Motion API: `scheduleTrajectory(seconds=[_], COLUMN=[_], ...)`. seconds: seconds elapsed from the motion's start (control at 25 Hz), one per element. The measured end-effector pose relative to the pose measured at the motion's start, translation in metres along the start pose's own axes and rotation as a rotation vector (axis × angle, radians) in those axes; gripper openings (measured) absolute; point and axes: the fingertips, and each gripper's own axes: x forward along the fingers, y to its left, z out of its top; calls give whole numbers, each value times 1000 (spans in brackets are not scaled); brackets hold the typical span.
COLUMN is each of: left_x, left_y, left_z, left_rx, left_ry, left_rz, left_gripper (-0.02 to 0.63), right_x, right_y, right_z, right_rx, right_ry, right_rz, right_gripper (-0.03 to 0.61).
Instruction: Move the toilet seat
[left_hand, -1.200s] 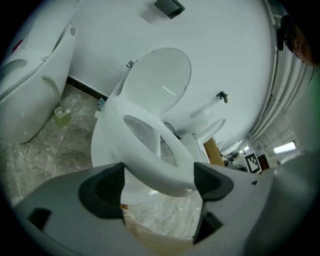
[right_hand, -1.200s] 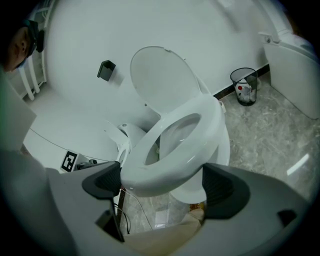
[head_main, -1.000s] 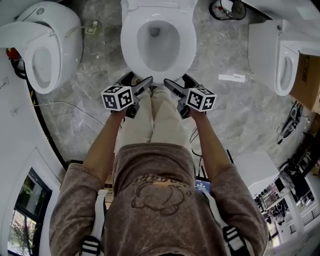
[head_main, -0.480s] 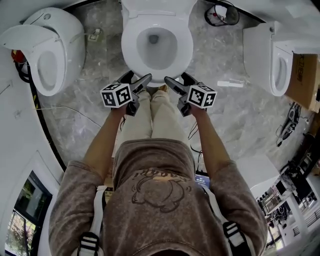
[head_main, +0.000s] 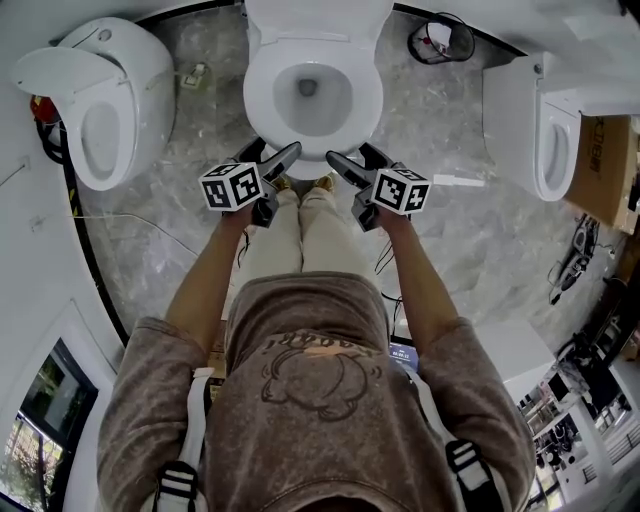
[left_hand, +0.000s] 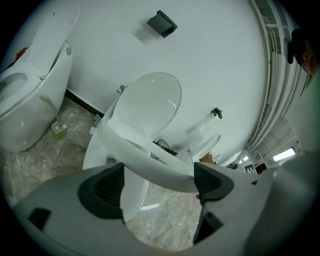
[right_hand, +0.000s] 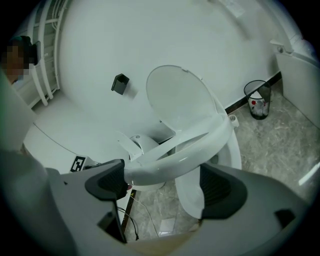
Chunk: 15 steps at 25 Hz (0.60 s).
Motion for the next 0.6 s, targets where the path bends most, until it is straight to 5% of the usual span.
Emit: scheduleTrajectory(seconds=[0.6], left_x=[1], left_y=[-4], left_z=[18], left_rx=[-22], left_ry=[-85], left_rz=[57], left_gripper=[428], right_x=[-2], right_y=[8], right_z=[11], right_rx=[-45], right_ry=[46], right_rz=[34], right_gripper=[466])
